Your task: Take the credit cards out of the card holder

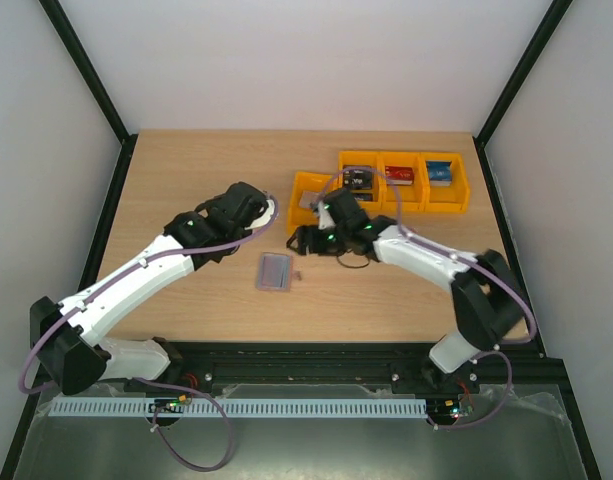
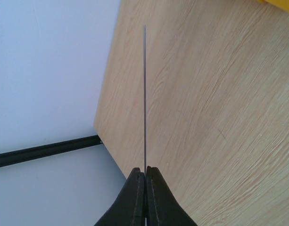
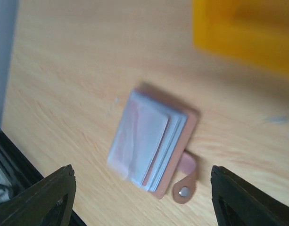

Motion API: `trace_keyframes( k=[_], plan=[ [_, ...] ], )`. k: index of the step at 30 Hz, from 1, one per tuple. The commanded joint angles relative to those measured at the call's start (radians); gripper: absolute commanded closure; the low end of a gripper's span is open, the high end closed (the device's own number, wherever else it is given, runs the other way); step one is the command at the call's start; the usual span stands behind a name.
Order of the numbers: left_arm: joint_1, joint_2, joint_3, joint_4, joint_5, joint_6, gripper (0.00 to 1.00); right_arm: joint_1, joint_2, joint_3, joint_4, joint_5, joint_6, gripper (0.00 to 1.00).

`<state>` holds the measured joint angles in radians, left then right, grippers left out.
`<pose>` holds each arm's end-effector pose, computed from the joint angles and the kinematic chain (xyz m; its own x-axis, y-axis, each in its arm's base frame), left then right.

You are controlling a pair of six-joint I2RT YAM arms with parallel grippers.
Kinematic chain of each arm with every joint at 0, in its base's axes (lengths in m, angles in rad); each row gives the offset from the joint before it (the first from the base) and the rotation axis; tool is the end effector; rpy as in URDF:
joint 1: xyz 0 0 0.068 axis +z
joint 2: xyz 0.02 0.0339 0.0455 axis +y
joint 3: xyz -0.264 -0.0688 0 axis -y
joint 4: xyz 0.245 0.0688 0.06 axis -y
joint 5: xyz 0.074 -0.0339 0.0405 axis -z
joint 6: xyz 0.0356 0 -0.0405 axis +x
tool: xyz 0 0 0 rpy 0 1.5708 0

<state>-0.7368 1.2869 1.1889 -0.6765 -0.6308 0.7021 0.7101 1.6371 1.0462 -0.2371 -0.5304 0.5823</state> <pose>0.2135 -0.1653 0.3308 -0.2467 0.9280 -0.2793 0.5104 0.3694 0.7765 0.2500 0.2387 0.2131 -0.9184 -0.1640 -0.3600 -0.3792 0.6241 0.6832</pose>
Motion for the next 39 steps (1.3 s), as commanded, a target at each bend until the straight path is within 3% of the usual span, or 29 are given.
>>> trace_keyframes(
  k=[1,6,9,11,13,14,16,17,19,25,29,34,39],
  plan=[
    [-0.021,-0.012,0.003,0.005,-0.050,-0.007,0.98,-0.111,-0.199,0.009,-0.057,0.118,0.006,0.23],
    [-0.059,0.006,-0.006,0.102,-0.049,-0.010,0.98,-0.146,-0.319,-0.001,0.103,0.113,0.114,0.19],
    [-0.080,0.022,-0.045,0.267,-0.055,0.021,0.98,-0.146,-0.335,-0.030,0.305,0.058,0.265,0.19],
    [-0.101,0.042,-0.092,0.451,-0.131,0.107,0.98,-0.146,-0.342,-0.015,0.363,0.105,0.325,0.19],
    [-0.124,0.058,-0.181,0.759,-0.227,0.303,0.98,-0.146,-0.343,0.015,0.380,0.150,0.332,0.19],
    [-0.138,0.074,-0.249,0.989,-0.265,0.447,0.98,-0.147,-0.339,0.028,0.381,0.166,0.337,0.20],
    [-0.157,0.113,-0.448,1.583,-0.229,0.806,0.98,-0.147,-0.335,0.036,0.383,0.192,0.353,0.20],
    [-0.166,0.143,-0.525,1.967,-0.160,0.970,0.98,-0.147,-0.336,0.028,0.390,0.202,0.363,0.20],
    [-0.190,0.200,-0.562,2.211,-0.104,1.121,0.98,-0.147,-0.343,0.005,0.419,0.213,0.377,0.21],
    [-0.248,0.158,-0.532,2.047,-0.190,0.973,0.98,-0.146,-0.346,-0.046,0.479,0.173,0.404,0.24],
    [-0.256,0.175,-0.568,2.072,-0.179,0.994,0.98,-0.143,-0.329,-0.082,0.542,0.112,0.448,0.29],
    [-0.265,0.206,-0.560,2.058,-0.182,0.994,0.98,-0.126,-0.308,-0.071,0.594,0.049,0.460,0.46],
    [-0.263,0.213,-0.546,2.037,-0.193,0.979,0.98,-0.116,-0.310,-0.077,0.580,0.043,0.475,0.70]
  ],
)
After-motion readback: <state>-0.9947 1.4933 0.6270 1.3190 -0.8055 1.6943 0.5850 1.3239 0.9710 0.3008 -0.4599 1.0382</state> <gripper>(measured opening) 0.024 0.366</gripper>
